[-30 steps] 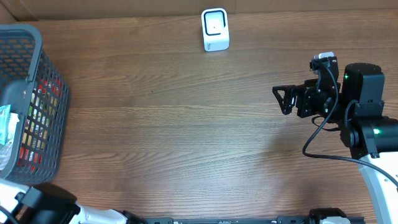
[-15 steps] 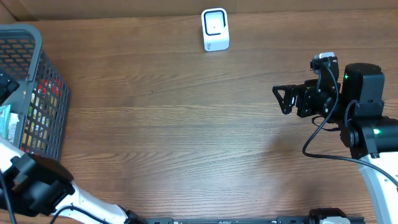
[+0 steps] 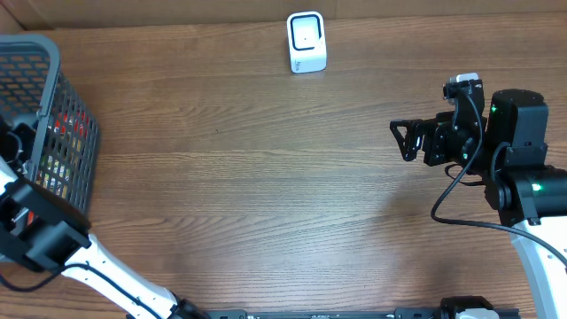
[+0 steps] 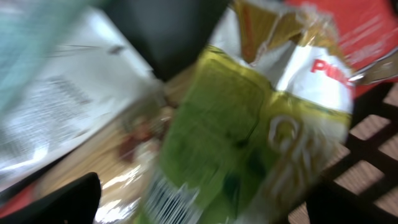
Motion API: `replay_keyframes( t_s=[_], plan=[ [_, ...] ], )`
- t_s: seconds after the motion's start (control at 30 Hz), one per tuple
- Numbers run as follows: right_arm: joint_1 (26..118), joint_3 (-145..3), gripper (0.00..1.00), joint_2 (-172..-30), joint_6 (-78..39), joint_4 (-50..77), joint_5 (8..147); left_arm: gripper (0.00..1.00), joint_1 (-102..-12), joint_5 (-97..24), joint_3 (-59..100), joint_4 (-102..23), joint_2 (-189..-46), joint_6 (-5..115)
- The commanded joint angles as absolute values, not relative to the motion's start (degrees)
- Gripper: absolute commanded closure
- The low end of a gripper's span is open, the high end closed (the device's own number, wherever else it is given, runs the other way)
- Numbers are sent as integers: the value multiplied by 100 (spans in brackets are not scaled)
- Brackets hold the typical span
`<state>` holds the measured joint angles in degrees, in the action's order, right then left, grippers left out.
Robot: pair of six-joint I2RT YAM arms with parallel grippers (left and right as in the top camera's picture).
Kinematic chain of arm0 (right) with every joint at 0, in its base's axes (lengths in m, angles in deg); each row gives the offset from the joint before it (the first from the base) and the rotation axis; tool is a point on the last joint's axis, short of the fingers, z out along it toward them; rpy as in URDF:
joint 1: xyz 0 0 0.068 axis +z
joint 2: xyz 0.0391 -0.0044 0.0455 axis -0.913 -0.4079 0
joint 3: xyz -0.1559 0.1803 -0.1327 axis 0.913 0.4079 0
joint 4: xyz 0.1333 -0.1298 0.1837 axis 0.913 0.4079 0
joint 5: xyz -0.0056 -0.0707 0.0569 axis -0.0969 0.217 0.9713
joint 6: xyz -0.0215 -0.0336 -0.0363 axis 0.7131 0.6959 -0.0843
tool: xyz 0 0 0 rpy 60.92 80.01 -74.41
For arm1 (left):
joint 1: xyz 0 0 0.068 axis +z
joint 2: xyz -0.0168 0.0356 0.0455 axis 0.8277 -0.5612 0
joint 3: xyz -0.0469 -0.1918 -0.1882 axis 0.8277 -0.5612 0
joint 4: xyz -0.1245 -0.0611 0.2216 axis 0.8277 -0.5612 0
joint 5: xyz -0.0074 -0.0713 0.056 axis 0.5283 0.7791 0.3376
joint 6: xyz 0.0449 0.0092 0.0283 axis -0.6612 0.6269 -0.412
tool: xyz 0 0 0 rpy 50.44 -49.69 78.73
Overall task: Scan the item barcode
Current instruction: 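Grasp the green juice pack in the basket with the left gripper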
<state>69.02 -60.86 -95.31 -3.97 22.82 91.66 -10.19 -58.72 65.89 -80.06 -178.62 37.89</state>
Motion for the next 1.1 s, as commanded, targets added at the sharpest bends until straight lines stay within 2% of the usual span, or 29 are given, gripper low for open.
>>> replay_keyframes(
  t_s=[0.0, 0.07, 0.17, 0.23, 0.33, 0.4, 0.77, 0.93, 1.07],
  plan=[
    [6913, -6215, 0, -9492, -415, 2249, 9116, 9, -1194, -5854, 6607, -8015, -18195, 3630],
    [6913, -6215, 0, -9492, -417, 2249, 9116, 17, -1229, -5865, 6607, -8057, -18306, 3632],
    [6913, -6215, 0, -9492, -417, 2249, 9116, 36, -1240, -5870, 6607, -8127, -18361, 3632],
    [6913, -6215, 0, -9492, -417, 2249, 9116, 53, -1235, -5870, 6628, -8162, -18337, 3636],
    [6913, -6215, 0, -9492, -415, 2247, 9116, 85, -1224, -5870, 6770, -8315, -18284, 3656],
    [6913, -6215, 0, -9492, -415, 2247, 9116, 96, -1222, -5872, 6948, -8455, -18228, 3678],
    [6913, -6215, 0, -9492, -415, 2247, 9116, 96, -1224, -6016, 9485, -9705, -17174, 3984],
    [6913, -6215, 0, -9492, -415, 2247, 9116, 96, -1325, -5817, 9782, -9816, -16232, 4043],
    [6913, -6215, 0, -9492, -415, 2247, 9116, 96, -1732, -5520, 9782, -9912, -15574, 4038]
  ],
)
